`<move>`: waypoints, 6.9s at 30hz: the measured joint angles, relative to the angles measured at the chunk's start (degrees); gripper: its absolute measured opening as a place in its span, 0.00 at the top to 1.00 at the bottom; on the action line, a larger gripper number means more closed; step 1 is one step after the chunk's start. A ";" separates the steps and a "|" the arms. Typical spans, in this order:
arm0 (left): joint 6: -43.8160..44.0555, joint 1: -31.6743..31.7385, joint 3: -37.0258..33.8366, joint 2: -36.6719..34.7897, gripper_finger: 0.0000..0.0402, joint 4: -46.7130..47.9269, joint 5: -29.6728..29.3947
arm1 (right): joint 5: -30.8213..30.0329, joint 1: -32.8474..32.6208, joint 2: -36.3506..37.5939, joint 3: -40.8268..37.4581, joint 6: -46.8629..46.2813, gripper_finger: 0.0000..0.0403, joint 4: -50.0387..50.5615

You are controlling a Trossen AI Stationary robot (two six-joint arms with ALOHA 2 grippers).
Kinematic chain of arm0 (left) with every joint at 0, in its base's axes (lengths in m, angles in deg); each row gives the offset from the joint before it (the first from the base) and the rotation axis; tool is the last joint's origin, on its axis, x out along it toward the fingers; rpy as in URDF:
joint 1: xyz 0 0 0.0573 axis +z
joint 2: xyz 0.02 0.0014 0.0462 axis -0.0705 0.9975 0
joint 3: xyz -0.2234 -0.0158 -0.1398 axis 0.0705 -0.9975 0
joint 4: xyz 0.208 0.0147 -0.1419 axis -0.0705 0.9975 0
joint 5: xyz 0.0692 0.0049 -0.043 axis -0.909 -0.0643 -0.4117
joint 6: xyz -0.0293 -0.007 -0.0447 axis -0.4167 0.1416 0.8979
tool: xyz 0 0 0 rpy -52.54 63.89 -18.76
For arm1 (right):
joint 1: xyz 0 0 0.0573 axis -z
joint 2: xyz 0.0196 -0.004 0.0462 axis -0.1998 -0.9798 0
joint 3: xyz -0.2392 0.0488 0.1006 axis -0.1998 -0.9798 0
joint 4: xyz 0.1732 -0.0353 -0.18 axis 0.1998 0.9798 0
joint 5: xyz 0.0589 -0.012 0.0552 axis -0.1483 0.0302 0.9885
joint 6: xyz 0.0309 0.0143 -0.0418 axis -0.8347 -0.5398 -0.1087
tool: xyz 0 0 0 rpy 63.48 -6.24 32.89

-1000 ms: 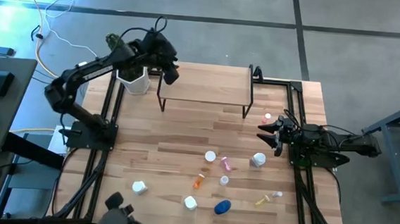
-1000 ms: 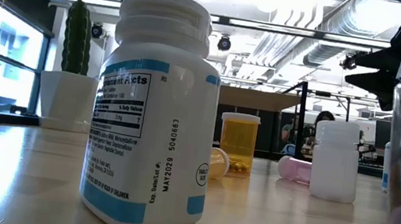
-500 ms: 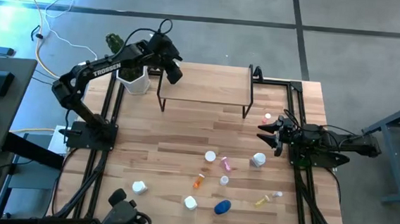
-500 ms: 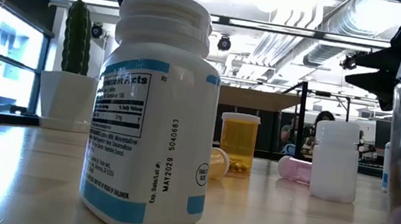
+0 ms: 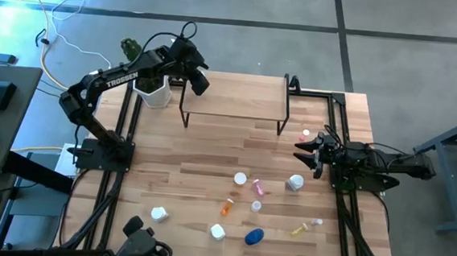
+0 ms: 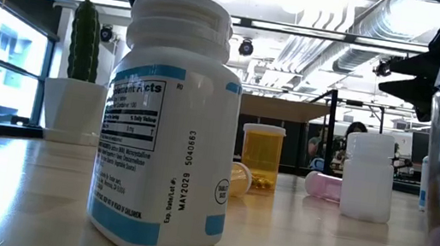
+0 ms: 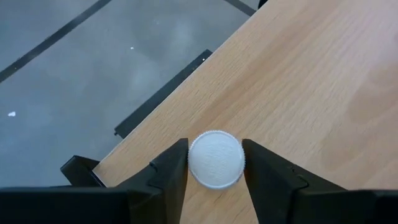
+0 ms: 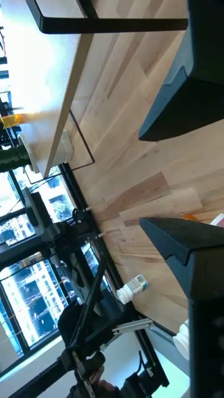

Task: Pick and place medicine bottles onto shelf by color
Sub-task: Put the left orange pill bottle on the shelf, then put the right white blue pill bottle on the shelf

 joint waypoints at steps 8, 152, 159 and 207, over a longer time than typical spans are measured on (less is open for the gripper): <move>2.56 0.00 0.00 -0.02 0.51 -0.01 -0.01 | 0.00 0.00 0.00 0.00 -0.02 0.50 0.00; 16.63 -36.94 -25.73 -37.66 0.45 -12.81 20.46 | 18.08 -7.41 -85.41 53.55 -49.13 0.37 58.42; 16.61 -36.94 -25.73 -37.66 0.45 -12.80 20.47 | 18.22 -7.39 -85.90 53.54 -49.15 0.40 57.54; 16.61 -30.11 -25.70 -37.51 0.45 -12.92 3.85 | 8.62 8.29 -85.82 98.27 -15.95 0.63 69.44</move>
